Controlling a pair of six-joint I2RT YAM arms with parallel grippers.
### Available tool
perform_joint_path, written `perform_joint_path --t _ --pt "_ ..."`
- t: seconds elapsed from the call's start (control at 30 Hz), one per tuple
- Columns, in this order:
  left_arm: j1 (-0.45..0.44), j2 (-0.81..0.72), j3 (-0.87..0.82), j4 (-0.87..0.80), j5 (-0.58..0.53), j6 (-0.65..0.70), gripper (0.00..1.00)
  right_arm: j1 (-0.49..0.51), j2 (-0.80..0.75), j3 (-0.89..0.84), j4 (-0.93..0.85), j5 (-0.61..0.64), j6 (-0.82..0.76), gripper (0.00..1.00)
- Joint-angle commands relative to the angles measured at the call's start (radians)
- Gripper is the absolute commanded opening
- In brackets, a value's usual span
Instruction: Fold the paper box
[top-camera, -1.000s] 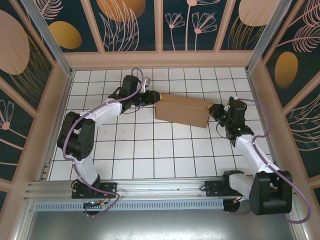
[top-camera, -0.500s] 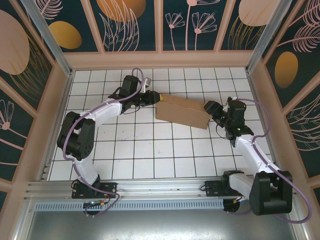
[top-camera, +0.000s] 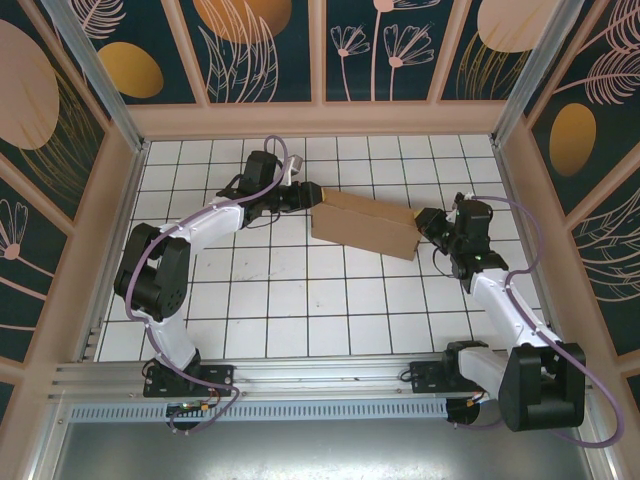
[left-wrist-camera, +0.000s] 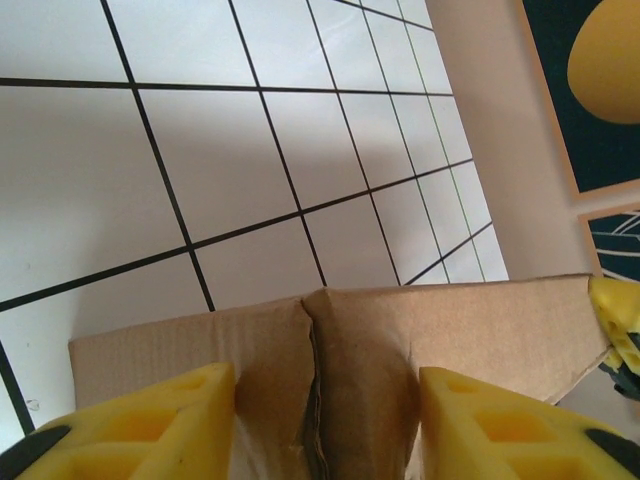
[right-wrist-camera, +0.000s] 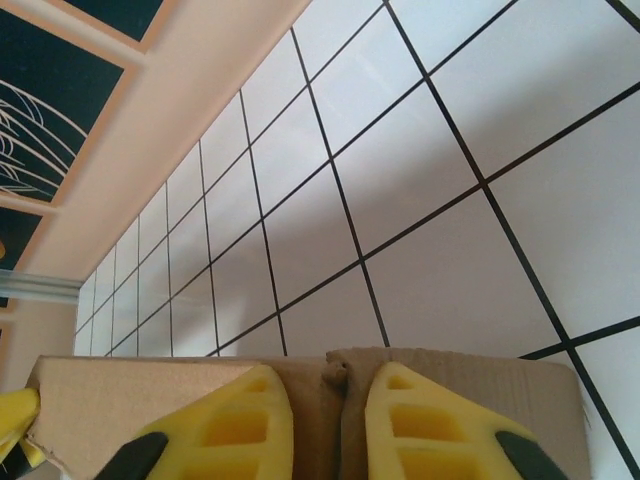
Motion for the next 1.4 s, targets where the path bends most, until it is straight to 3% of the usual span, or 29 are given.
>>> perform_joint_path --t 0.0,0.03,0.13,0.23,0.33,0.43,0.53,0.8,1.07,1.37 --pt "-0.006 0.024 -0.03 -0.099 -0.001 0.005 0.48 0.008 -0.009 0.019 -0.023 0.006 -0.021 0.12" --pt "-0.007 0.024 -0.029 -0.098 0.001 0.008 0.47 0.006 -0.011 0.022 -0.023 0.007 -0.024 0.17" --pt "-0.007 0.026 -0.02 -0.105 0.007 0.024 0.43 0.006 -0.027 0.036 -0.027 0.013 -0.061 0.49" --pt "-0.007 0.028 -0.01 -0.107 0.009 0.027 0.42 0.005 -0.058 0.072 -0.068 0.05 -0.184 0.73" --pt "-0.007 0.022 0.009 -0.103 0.018 0.035 0.44 0.003 -0.067 0.144 -0.137 0.087 -0.323 0.86" --pt "-0.006 0.01 0.04 -0.088 0.012 0.04 0.55 0.004 -0.051 0.214 -0.177 0.078 -0.456 0.94" --pt "-0.001 0.019 0.112 -0.111 0.016 0.052 0.65 0.005 -0.018 0.284 -0.213 0.081 -0.55 0.95" --pt "0.019 0.027 0.173 -0.128 -0.017 0.081 0.74 0.04 0.092 0.408 -0.239 -0.053 -0.786 0.95" --pt "0.022 -0.008 0.063 -0.155 -0.032 0.117 0.52 0.115 0.189 0.485 -0.215 -0.095 -0.828 0.94" --pt "0.024 0.027 -0.024 -0.125 -0.034 0.122 0.13 0.183 0.239 0.561 -0.255 -0.077 -0.911 0.92"
